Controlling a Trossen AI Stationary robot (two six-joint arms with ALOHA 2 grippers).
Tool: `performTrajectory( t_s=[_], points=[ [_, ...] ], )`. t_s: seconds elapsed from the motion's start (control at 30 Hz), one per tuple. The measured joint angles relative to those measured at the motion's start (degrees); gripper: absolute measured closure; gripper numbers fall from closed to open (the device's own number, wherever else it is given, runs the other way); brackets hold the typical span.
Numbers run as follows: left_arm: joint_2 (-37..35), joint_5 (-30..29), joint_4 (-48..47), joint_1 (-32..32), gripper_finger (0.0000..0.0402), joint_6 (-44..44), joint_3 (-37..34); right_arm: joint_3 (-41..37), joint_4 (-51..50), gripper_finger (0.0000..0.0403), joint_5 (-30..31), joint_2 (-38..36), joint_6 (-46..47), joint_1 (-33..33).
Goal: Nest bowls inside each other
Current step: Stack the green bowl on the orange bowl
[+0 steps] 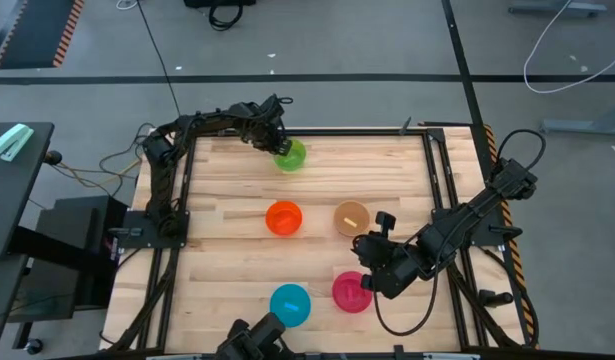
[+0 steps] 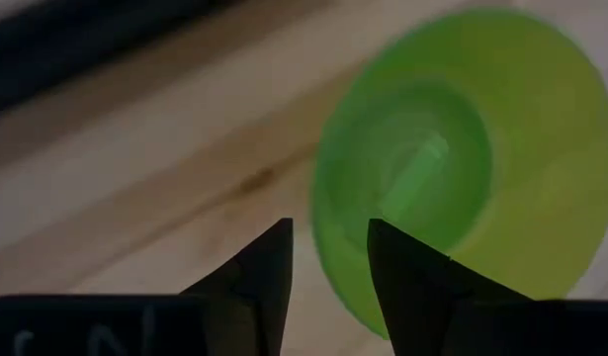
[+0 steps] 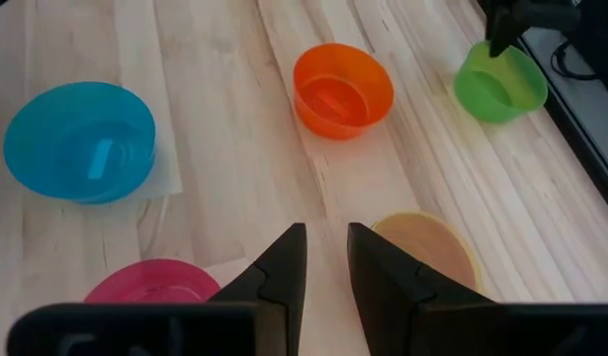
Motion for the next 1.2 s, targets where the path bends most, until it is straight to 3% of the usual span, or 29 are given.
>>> performTrajectory(
  t_s=[0.2,0.37,0.77,0.97,1.2],
  points=[
    [2.2,1.4,0.1,0.2,0.0254,0.0,0.0,0.0,-0.1,0.0318,0.2,0.0,-0.1,0.0],
    [3.1,1.2,0.3,0.5,0.0271,-0.2,0.0,0.0,-0.1,0.0318,0.2,0.0,-0.2,0.0],
    [3.1,1.1,1.5,0.5,0.0391,0.1,0.0,0.0,-0.1,0.0318,0.2,0.0,-0.2,0.0],
    [3.1,1.3,1.3,0.2,0.0385,3.9,0.0,-0.8,0.1,0.0318,0.2,0.0,-0.1,0.0],
    [2.0,2.0,-4.5,-0.8,0.0387,6.0,0.0,-7.6,0.0,0.0318,-0.1,0.0,5.1,0.0]
  ],
)
